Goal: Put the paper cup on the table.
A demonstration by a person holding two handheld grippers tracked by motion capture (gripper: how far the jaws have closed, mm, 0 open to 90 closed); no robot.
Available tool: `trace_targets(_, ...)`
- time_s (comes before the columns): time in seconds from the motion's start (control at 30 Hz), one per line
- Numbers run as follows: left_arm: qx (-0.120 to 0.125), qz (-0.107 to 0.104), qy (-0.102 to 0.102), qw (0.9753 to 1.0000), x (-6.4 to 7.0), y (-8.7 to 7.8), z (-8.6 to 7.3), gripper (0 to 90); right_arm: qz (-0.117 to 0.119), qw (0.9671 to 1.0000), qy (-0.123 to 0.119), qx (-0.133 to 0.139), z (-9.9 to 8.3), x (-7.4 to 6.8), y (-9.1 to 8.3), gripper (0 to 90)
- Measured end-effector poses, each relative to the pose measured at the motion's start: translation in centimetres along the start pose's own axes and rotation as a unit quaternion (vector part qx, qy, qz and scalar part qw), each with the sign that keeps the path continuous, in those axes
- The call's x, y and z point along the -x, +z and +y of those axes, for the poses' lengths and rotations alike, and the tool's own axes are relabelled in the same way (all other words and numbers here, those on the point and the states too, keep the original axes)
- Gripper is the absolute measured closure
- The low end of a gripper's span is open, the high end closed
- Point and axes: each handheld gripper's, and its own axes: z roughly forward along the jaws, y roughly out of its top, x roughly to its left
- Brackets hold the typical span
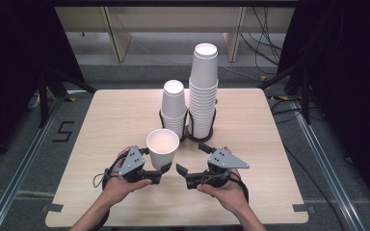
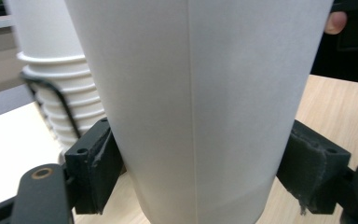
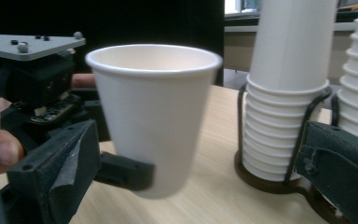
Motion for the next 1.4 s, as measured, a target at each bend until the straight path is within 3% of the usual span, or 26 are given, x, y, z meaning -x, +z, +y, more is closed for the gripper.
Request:
trace_targets(0.1,0.003,0.013,-0.006,0.9999,-0.5,-0.8,-0.3,21.1,-0.013,0.9999,0.001,0.004,-0.1,0.4,-0.5,0.4)
trace_targets(0.13,0.005,0.018,0.001,0.9998,-0.7,-1.1,-0.3,21.1,-0.017,0.9998,-0.004,0.012,-0.2,0.6,-0.5,0.4)
trace_targets(0.2,0.005,0.024,0.000,0.9997,-1.1,-1.6,-0.5,21.1,-0.023,0.9997,0.006,0.009,-0.4,0.7,-0.7,0.4)
trace_targets(0.27,0.005,0.032,-0.002,0.9995,-1.4,-2.2,-0.7,21.1,-0.030,0.9995,-0.006,0.009,-0.4,1.1,-1.0,0.4)
trace_targets(0.3,0.006,0.035,-0.004,0.9994,-1.5,-2.4,-0.8,21.1,-0.031,0.9995,0.004,0.009,-0.5,1.2,-1.2,0.4)
trace_targets(0.47,0.011,0.053,-0.006,0.9985,-2.1,-3.6,-1.2,21.1,-0.052,0.9985,0.013,0.011,-1.0,2.1,-1.8,0.4)
trace_targets(0.53,0.010,0.061,-0.003,0.9981,-2.4,-4.1,-1.4,21.1,-0.064,0.9979,0.005,0.012,-1.3,2.6,-2.1,0.4)
trace_targets(0.57,0.011,0.064,-0.003,0.9979,-2.6,-4.3,-1.5,21.1,-0.062,0.9978,0.020,0.008,-1.5,2.7,-2.3,0.4)
trace_targets(0.63,0.009,0.073,-0.009,0.9973,-2.9,-4.8,-1.8,21.1,-0.073,0.9971,0.023,0.007,-1.8,2.8,-2.6,0.4)
trace_targets(0.67,0.009,0.078,-0.014,0.9968,-3.1,-5.0,-2.0,21.1,-0.073,0.9972,0.018,0.007,-1.9,3.1,-2.7,0.4)
trace_targets(0.73,0.006,0.085,-0.017,0.9962,-3.4,-5.4,-2.4,21.1,-0.074,0.9968,0.029,0.005,-2.2,3.2,-3.0,0.4)
trace_targets(0.83,-0.003,0.096,-0.019,0.9952,-3.7,-5.9,-3.0,21.1,-0.083,0.9964,0.016,0.004,-2.4,3.7,-3.2,0.4)
trace_targets(0.9,-0.005,0.104,-0.025,0.9942,-3.8,-6.2,-3.3,21.0,-0.086,0.9959,0.030,0.004,-2.5,3.6,-3.5,0.4)
trace_targets(0.93,-0.007,0.109,-0.026,0.9937,-3.9,-6.4,-3.5,21.0,-0.089,0.9959,0.014,0.006,-2.6,3.9,-3.5,0.4)
trace_targets(1.0,0.002,0.110,-0.029,0.9935,-4.1,-6.5,-3.9,21.0,-0.090,0.9955,0.028,0.005,-2.7,3.9,-3.7,0.4)
trace_targets(1.1,-0.008,0.124,-0.040,0.9915,-4.3,-7.1,-4.4,21.0,-0.101,0.9945,0.024,0.006,-2.9,4.2,-4.0,0.4)
trace_targets(1.13,-0.010,0.127,-0.041,0.9910,-4.4,-7.2,-4.6,21.0,-0.095,0.9951,0.027,0.004,-2.9,4.3,-4.0,0.4)
trace_targets(1.17,-0.006,0.130,-0.039,0.9907,-4.6,-7.3,-4.8,21.0,-0.105,0.9941,0.026,0.005,-3.0,4.4,-4.1,0.4)
trace_targets(1.2,-0.015,0.141,-0.037,0.9891,-4.6,-7.5,-5.0,21.0,-0.102,0.9945,0.021,0.006,-3.1,4.5,-4.2,0.4)
trace_targets(1.3,-0.017,0.155,-0.045,0.9868,-5.1,-7.8,-5.5,21.0,-0.106,0.9938,0.031,0.005,-3.3,4.6,-4.5,0.4)
trace_targets(1.4,-0.013,0.162,-0.051,0.9854,-5.5,-7.9,-5.9,21.0,-0.111,0.9935,0.023,0.003,-3.5,4.8,-4.7,0.4)
